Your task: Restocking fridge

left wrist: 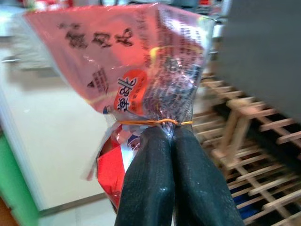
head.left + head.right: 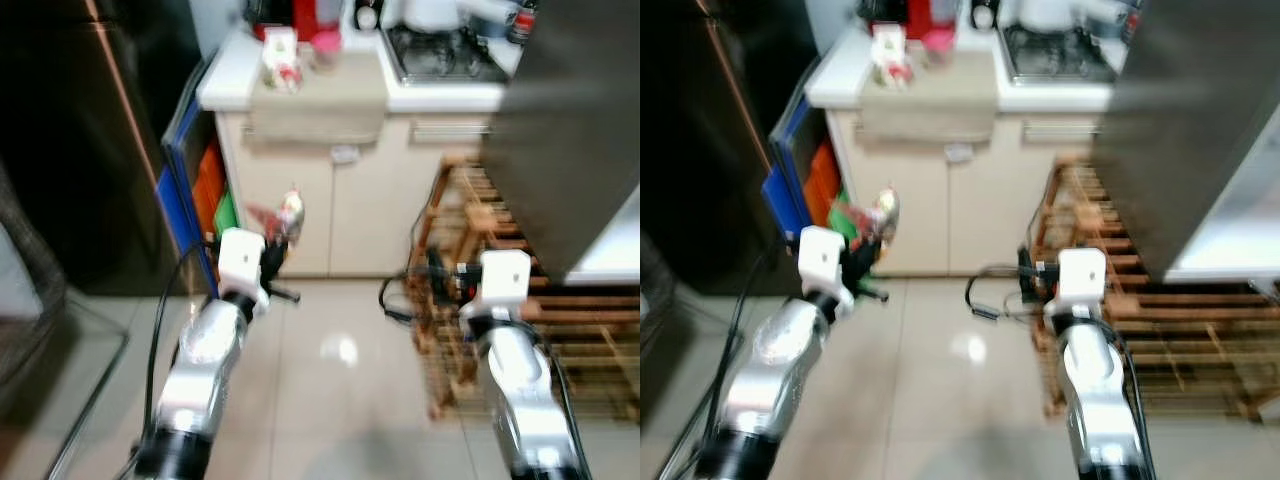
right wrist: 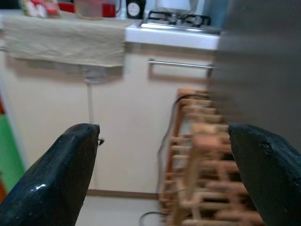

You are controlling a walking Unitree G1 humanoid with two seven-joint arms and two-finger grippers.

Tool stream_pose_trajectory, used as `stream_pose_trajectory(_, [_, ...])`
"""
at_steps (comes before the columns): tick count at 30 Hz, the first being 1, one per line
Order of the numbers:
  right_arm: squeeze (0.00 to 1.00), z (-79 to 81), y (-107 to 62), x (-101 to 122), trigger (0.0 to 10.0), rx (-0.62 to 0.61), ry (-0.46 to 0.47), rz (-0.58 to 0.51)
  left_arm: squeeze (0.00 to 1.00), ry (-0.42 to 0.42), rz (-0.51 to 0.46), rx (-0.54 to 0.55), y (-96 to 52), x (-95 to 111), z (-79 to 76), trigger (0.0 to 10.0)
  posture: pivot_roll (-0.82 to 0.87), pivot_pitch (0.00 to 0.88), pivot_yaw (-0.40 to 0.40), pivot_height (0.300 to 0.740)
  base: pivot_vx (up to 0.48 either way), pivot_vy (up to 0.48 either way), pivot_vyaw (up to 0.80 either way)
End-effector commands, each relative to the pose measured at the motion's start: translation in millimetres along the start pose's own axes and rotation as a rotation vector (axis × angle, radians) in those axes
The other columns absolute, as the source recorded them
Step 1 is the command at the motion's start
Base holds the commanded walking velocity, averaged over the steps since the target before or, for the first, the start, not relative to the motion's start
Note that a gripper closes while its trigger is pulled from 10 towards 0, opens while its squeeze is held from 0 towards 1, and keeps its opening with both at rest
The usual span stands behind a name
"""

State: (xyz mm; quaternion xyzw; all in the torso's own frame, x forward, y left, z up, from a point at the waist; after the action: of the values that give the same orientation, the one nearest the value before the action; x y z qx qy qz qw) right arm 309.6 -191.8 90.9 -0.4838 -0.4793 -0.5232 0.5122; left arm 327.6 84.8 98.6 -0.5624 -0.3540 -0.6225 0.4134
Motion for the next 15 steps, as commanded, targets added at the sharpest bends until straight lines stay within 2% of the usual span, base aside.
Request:
stream_pose_trajectory(1, [0.0, 10.9, 3.5, 5.3, 10.0, 0.029, 0.017, -0.023, 0.0, 0.029, -0.032, 0.042, -2.3, 8.9, 16.0, 10.0, -0.04, 0.0, 0.025, 0.74, 0.24, -0.412, 0.0])
stream_pose_trajectory(9, [0.0, 12.6, 4.0, 4.6, 10.0, 0.028, 0.024, -0.024, 0.0, 0.038, -0.045, 0.035, -2.2, 11.6, 15.9, 10.0, -0.05, 0.0, 0.033, 0.74, 0.0, -0.418, 0.0])
stream_pose_trajectory(15, [0.0, 12.7, 4.3, 3.7, 10.0, 0.029, 0.024, -0.024, 0.0, 0.046, -0.057, 0.031, -1.4, 14.0, 16.4, 10.0, -0.05, 0.0, 0.033, 0.74, 0.0, 0.0, 0.0])
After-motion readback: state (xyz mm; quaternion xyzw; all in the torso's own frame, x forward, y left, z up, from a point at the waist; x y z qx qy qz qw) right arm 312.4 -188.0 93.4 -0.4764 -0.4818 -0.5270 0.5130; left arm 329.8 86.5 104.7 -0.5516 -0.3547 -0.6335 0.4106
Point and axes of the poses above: a point about 5 cm out from each wrist's last joint towards the gripper, its own y axis pointing out of the wrist towards the gripper, its own x axis along the axis of the wrist's last joint, z = x × y, the point moved 4 cm from there along y, pointing out of the wrist towards the gripper, and after that the axes turned 9 degrees about y, right-handed, at the moved point
